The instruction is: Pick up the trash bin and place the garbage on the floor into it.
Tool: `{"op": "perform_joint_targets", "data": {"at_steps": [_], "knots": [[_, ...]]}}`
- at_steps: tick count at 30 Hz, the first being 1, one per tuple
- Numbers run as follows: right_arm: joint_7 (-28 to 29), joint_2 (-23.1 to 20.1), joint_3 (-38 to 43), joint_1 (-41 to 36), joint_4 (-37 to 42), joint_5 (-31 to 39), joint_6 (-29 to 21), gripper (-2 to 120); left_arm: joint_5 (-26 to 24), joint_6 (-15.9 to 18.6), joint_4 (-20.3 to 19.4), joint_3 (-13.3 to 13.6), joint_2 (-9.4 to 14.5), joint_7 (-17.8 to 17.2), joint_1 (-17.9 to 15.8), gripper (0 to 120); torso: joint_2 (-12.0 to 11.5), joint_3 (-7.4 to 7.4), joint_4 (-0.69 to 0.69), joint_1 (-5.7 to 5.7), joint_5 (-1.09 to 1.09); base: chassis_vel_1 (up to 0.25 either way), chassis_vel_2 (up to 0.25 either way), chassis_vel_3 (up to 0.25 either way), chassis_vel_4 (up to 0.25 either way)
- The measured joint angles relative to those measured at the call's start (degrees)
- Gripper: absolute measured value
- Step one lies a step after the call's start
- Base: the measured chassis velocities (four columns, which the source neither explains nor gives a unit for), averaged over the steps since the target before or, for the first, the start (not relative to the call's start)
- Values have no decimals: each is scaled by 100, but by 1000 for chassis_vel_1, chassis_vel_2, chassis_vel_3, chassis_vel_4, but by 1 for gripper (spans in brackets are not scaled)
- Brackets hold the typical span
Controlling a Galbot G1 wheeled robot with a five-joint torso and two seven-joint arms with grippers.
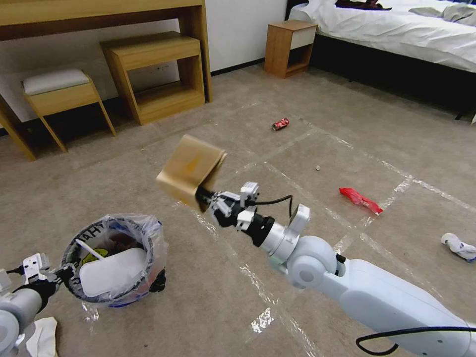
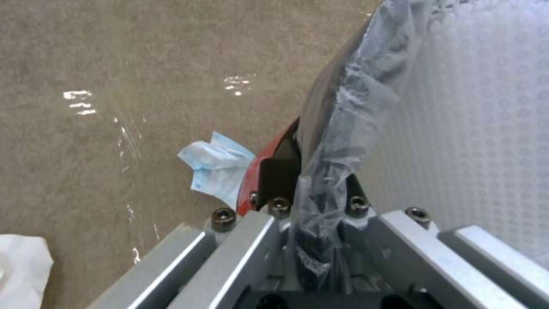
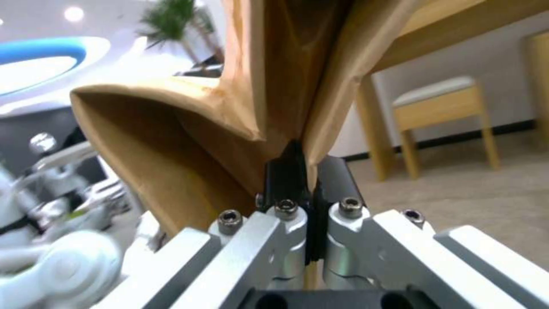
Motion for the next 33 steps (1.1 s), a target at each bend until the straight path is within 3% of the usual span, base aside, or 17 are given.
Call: {"op": "perform_joint_targets", "data": {"at_steps": [6, 14, 33], "knots": [[144, 304, -907, 1014, -87, 217, -70, 0, -98, 26, -85, -10, 59, -42, 46, 1, 0, 0, 1, 0, -1, 0, 0, 0, 0], [333, 768, -1685, 1749, -388, 514, -196, 0, -169, 32, -233, -59, 61, -83, 115, 1, 0, 0, 0, 0, 0, 0, 0, 0, 0], [580, 1982, -2782, 2322, -1191, 620, -382, 0, -169, 21, -402, -108, 20, -63, 155, 1, 0, 0, 2, 0, -1, 0, 0, 0, 0]]}}
